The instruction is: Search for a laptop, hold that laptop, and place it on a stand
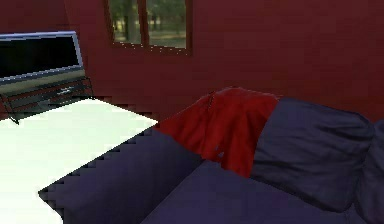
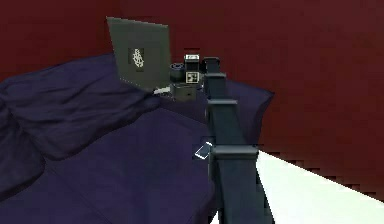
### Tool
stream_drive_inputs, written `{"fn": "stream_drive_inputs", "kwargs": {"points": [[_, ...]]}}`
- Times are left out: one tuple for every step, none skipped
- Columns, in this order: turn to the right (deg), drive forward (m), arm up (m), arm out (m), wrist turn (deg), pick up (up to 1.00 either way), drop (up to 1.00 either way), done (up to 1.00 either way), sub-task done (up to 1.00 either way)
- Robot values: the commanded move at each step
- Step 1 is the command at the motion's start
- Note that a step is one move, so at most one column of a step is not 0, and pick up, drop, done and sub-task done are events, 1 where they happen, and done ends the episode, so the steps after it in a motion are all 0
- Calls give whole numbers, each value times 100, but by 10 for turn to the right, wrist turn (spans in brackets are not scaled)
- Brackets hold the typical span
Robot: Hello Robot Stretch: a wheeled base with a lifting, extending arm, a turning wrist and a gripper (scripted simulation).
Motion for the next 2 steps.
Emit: {"fn": "stream_drive_inputs", "kwargs": {"points": [[0, 0, 4, 0, 0, 0, 0, 0, 0], [0, 0, 0, 0, -450, 0, 0, 0, 0]]}}
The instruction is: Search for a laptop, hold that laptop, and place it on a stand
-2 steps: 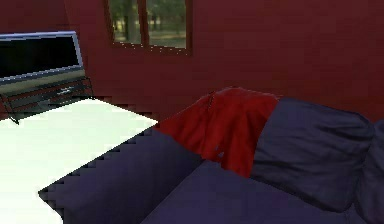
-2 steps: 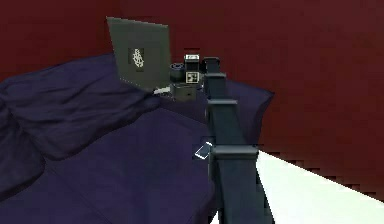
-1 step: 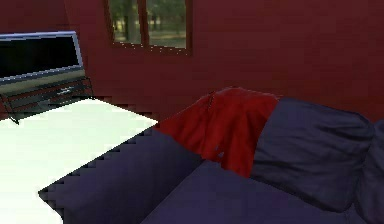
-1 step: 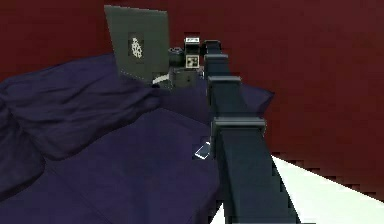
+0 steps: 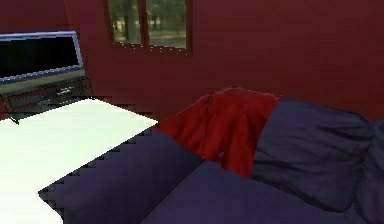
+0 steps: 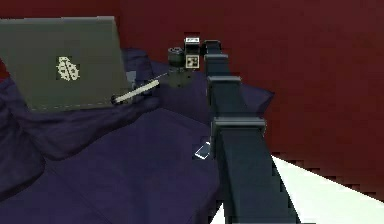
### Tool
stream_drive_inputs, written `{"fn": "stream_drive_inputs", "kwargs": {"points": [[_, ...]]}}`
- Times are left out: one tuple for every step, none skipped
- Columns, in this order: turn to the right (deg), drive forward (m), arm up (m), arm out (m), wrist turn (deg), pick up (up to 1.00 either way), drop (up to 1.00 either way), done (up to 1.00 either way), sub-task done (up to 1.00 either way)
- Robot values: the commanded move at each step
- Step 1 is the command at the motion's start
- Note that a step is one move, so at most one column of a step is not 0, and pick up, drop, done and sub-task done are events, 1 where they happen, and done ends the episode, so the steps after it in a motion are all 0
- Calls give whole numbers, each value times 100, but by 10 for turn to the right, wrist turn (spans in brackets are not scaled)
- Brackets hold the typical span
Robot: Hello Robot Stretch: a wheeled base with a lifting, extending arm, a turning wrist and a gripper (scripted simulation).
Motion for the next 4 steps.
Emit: {"fn": "stream_drive_inputs", "kwargs": {"points": [[0, 0, 0, 0, -450, 0, 0, 0, 0], [0, 0, 0, 0, -240, 0, 0, 0, 0], [0, 0, 0, -36, 0, 0, 0, 0, 0], [-450, 0, 0, 0, 0, 0, 0, 0, 0]]}}
